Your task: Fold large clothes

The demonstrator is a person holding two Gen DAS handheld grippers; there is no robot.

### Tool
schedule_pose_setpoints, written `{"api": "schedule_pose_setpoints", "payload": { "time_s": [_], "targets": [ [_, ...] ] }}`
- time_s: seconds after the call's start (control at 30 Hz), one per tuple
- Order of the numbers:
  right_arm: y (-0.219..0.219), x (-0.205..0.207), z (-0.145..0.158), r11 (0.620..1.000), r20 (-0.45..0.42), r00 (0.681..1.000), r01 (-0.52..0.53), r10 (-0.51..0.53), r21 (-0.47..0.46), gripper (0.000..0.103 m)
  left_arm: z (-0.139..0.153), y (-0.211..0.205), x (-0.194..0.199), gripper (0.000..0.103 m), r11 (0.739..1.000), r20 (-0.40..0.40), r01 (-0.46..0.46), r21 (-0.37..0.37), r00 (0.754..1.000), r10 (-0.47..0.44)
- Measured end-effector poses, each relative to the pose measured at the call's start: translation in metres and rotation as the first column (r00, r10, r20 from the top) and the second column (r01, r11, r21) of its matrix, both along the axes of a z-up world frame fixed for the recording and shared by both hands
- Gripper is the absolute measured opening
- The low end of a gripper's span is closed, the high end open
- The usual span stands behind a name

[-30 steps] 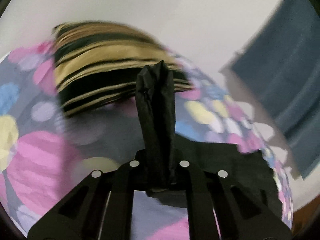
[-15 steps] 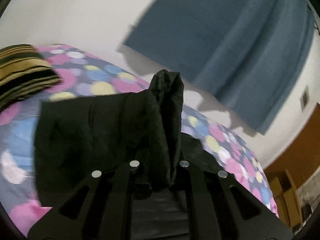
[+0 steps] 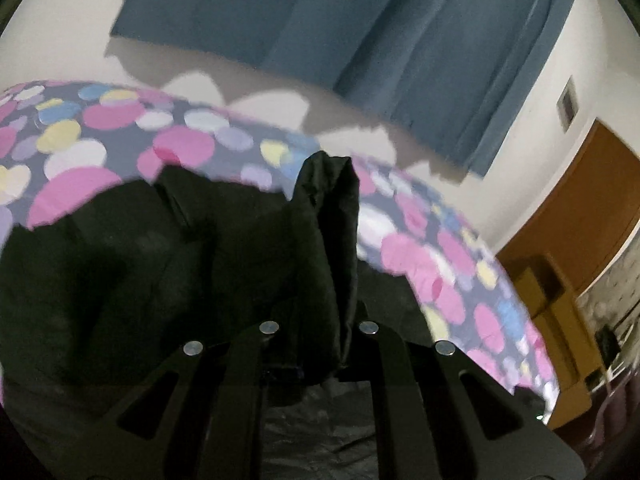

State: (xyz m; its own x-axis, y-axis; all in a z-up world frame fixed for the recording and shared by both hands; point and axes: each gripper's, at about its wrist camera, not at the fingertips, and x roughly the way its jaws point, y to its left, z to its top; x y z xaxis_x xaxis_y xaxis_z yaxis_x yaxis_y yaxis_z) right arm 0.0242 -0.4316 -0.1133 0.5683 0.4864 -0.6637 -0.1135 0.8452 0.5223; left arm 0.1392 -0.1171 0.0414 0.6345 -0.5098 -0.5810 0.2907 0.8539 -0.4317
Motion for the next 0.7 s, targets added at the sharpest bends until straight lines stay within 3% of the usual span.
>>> {"api": "schedule_pose_setpoints", "payload": {
  "time_s": [0.27,0.37,0.47,0.53,0.7],
  "targets": [
    [0.0,0.001,0.0,1.0,0.0,1.0,0.0,0.0,0.001,0.087,-0.075,-0.041,0.018,0.008,0.991,-0.144,0.04,0.127,0.989,-0.022],
    [0.0,0.001,0.0,1.0,0.001,1.0,0.0,0.0,0.003,0.087,-0.088,-0.051,0.015,0.012,0.986,-0.165,0.052,0.161,0.986,-0.026],
    [0.0,0.001,0.0,1.0,0.001,1.0,0.0,0.0,0.003,0.087,-0.088,-0.055,0.011,0.032,0.984,-0.165,0.077,0.16,0.985,-0.05],
    [0.0,0.001,0.0,1.0,0.002,1.0,0.0,0.0,0.002,0.087,-0.084,-0.056,0.006,0.057,0.986,-0.173,0.09,0.137,0.983,-0.066],
    [0.001,0.002,0.001,1.0,0.003,1.0,0.0,0.0,0.002,0.087,-0.059,-0.046,-0.018,0.064,0.987,-0.149,0.149,0.058,0.979,-0.139]
  ]
}}
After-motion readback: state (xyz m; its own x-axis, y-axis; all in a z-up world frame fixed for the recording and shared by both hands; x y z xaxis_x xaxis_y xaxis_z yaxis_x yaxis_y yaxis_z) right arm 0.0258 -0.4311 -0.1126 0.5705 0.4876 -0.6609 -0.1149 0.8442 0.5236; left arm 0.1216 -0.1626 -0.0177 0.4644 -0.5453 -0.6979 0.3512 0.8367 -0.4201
